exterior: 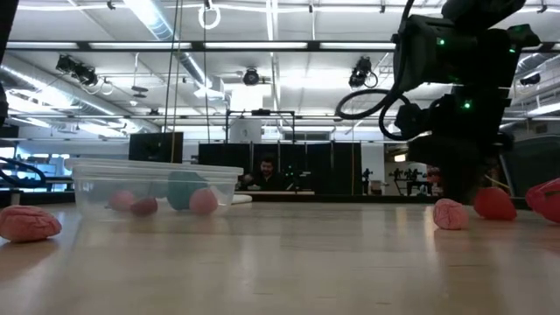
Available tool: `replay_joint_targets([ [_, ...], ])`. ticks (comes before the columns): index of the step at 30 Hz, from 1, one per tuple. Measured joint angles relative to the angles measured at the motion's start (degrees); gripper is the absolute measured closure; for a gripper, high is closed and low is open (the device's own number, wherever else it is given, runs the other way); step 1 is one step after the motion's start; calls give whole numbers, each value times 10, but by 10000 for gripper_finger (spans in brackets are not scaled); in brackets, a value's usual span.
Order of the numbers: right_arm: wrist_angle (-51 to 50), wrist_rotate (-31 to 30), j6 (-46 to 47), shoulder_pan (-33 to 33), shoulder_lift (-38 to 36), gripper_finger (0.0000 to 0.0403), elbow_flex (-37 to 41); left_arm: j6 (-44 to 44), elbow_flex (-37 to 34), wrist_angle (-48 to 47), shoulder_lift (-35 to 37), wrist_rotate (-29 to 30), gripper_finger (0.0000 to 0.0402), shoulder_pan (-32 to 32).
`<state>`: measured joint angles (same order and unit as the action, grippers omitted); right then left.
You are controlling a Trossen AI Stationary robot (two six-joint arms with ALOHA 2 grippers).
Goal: Pick and placing Produce into tupperware
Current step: Put the strawberry into the transparent bin
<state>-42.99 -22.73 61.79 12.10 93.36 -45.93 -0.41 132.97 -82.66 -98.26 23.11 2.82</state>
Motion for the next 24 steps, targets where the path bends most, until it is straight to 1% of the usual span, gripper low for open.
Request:
replay_joint_targets([
  [3,17,-19,-24,0,0,398,0,8,0,9,0,0,294,0],
  [7,83,-36,-72,0,-1,399,-18,16,0,27,0,0,294,0],
  [11,184,-45,-175,0,-1,400,-71,17,0,41,0,0,294,0],
  [13,244,-50,-242,0,-1,400,-101,17,0,47,0,0,294,0],
  [17,402,-54,-370,-1,-2,401,-149,17,0,53,0,0,294,0],
  [19,463,-53,-423,-3,2,401,-168,15,0,53,0,0,294,0],
  [21,490,-53,-464,-6,8,401,-188,15,0,53,0,0,294,0],
  [24,488,-47,-486,-14,24,402,-211,11,0,53,0,0,294,0],
])
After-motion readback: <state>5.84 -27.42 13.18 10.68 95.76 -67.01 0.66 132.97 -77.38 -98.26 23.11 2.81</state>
